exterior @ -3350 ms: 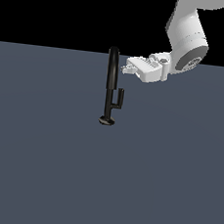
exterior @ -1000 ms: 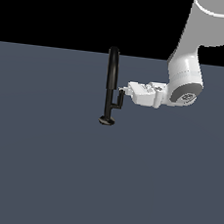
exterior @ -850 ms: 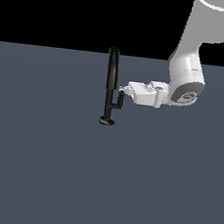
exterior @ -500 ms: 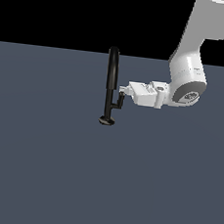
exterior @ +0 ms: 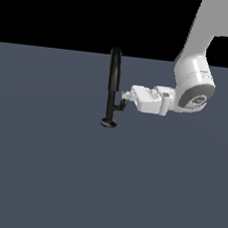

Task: Turn on the faucet by rotating a designated handle.

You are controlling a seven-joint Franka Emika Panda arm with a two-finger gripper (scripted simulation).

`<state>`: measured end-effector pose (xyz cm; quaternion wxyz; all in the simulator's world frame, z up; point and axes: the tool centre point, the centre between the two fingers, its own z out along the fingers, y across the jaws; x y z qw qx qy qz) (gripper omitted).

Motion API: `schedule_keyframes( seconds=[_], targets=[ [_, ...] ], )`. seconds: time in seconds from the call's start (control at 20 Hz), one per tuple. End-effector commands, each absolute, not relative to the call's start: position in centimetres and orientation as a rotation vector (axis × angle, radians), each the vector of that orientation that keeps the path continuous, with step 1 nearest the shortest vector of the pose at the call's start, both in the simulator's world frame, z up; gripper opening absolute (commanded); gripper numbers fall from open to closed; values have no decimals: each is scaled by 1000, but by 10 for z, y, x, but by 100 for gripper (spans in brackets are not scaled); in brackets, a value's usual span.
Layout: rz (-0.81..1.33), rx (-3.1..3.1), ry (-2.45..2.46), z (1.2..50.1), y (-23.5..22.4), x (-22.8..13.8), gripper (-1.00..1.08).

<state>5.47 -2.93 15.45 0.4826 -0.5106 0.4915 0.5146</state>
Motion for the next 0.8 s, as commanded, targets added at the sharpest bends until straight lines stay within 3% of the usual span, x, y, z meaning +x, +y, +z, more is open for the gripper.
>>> schedule_keyframes(
  seconds=[0.0,0.25,0.75],
  targets=[
    [1273,-1234,1209,142,-30,41,-100],
    [1260,-1243,1198,147,-30,39,-100],
    [1275,-1234,1209,84,-32,12,-100]
  ],
)
